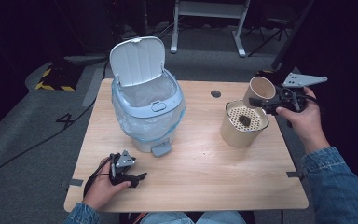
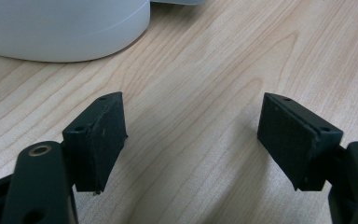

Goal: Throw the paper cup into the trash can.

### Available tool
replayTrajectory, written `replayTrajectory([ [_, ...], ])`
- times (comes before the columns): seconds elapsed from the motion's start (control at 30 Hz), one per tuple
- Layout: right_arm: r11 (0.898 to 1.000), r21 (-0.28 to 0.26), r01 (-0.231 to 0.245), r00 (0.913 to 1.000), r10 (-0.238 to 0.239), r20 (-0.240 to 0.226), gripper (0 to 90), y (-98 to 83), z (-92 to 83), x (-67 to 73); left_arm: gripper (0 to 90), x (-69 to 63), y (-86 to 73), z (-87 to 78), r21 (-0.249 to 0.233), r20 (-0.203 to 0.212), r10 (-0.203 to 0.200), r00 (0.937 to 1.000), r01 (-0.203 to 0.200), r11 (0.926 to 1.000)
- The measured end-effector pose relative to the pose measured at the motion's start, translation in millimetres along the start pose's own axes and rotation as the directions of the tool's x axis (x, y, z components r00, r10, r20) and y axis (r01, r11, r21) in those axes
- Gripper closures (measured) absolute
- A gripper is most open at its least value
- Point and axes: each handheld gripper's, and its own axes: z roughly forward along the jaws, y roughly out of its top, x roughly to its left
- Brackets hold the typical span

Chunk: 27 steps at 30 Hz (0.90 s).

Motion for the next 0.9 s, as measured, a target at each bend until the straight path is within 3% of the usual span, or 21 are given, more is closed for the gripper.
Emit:
replayTrajectory([
  [0.17, 1.000, 0.001, 0.031, 0.9964, -0.031, -0.079, 32.2, 18.4, 16.2, 6.7, 23.9, -0.1, 0.0, 0.0, 0.000, 0.000, 0.001, 1.0000, -0.001, 1.0000],
  [0.37, 0.999, -0.018, 0.033, 0.9828, -0.036, -0.181, 32.2, 36.3, 34.4, 14.9, 24.5, 0.0, 0.0, 0.0, 0.000, -0.003, -0.001, 1.0000, 0.001, 1.0000],
  [0.67, 0.999, -0.046, 0.024, 0.9762, -0.034, -0.214, 32.0, 60.9, 62.5, 27.8, 24.1, 0.1, 0.3, 0.4, 0.000, -0.003, -0.001, 1.0000, 0.001, 1.0000],
  [0.9, 0.998, -0.039, 0.053, 0.9732, -0.060, -0.222, 32.0, 82.5, 82.1, 43.9, 23.2, -0.1, 2.8, 2.8, 0.002, -0.014, -0.013, 0.9998, 0.013, 0.9999],
])
